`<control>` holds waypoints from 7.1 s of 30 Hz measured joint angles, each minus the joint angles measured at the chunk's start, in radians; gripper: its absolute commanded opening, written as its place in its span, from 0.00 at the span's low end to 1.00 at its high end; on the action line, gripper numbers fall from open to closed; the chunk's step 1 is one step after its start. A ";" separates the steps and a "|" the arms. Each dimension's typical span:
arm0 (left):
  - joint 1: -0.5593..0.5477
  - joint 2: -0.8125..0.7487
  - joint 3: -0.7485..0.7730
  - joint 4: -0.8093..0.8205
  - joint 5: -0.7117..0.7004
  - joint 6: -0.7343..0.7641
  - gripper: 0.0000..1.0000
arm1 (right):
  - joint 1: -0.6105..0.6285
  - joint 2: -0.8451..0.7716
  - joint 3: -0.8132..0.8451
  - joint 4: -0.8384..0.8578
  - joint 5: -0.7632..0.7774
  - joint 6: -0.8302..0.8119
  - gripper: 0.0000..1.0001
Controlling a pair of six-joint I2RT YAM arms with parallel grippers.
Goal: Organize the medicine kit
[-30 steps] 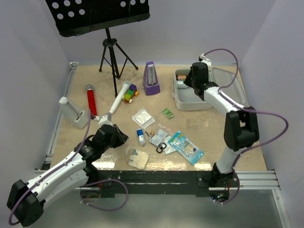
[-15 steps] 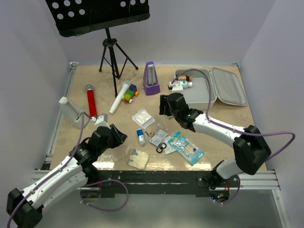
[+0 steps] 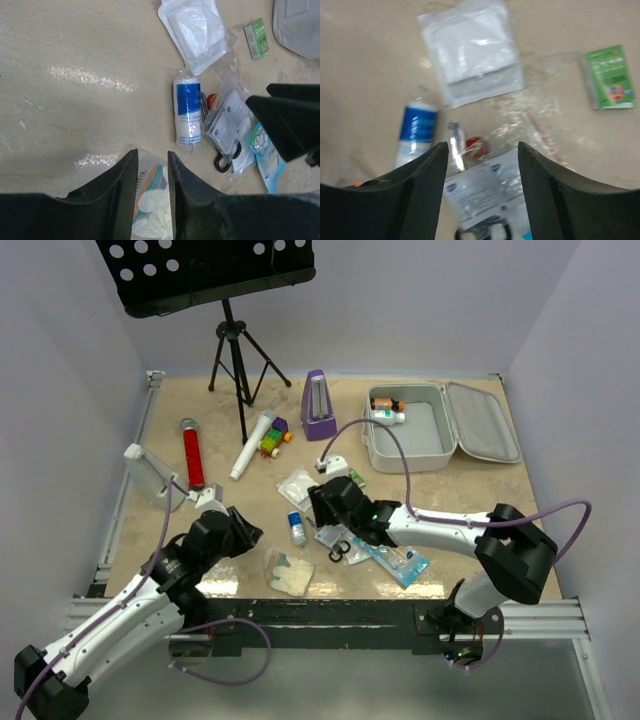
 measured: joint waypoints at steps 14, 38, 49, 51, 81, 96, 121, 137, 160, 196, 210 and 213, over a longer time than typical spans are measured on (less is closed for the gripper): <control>0.000 0.013 -0.021 -0.002 0.014 -0.021 0.33 | 0.158 0.232 0.135 0.011 -0.037 0.112 0.61; 0.000 0.010 -0.021 0.001 0.015 -0.023 0.32 | -0.223 -0.318 0.096 -0.051 0.017 0.221 0.36; 0.000 0.061 -0.021 0.055 0.039 -0.023 0.33 | -0.631 -0.077 0.073 0.030 -0.074 0.504 0.31; 0.000 0.070 -0.021 0.061 0.040 -0.022 0.33 | -0.663 -0.009 0.072 0.063 -0.110 0.571 0.32; 0.000 0.194 -0.039 0.132 0.036 0.003 0.31 | -0.731 0.369 0.354 0.019 -0.203 0.521 0.46; 0.000 0.221 -0.054 0.176 0.057 0.003 0.30 | -0.720 0.381 0.407 -0.072 -0.053 0.214 0.00; 0.000 0.230 -0.054 0.174 0.056 0.007 0.30 | -0.660 0.421 0.500 -0.108 -0.104 0.193 0.10; 0.000 0.199 -0.054 0.174 0.064 0.007 0.30 | -0.780 0.472 0.495 -0.137 0.038 0.188 0.03; 0.000 0.234 -0.071 0.187 0.065 0.011 0.30 | -0.758 0.551 0.542 -0.084 -0.088 0.163 0.02; 0.000 0.045 -0.069 0.045 0.022 0.002 0.32 | -0.087 0.414 0.414 -0.046 -0.070 -0.020 0.51; 0.000 0.080 -0.069 0.036 0.016 0.003 0.32 | -0.071 0.476 0.457 -0.063 -0.058 -0.040 0.38; 0.000 0.083 -0.069 0.036 0.016 0.003 0.32 | -0.071 0.481 0.457 -0.071 -0.059 -0.043 0.33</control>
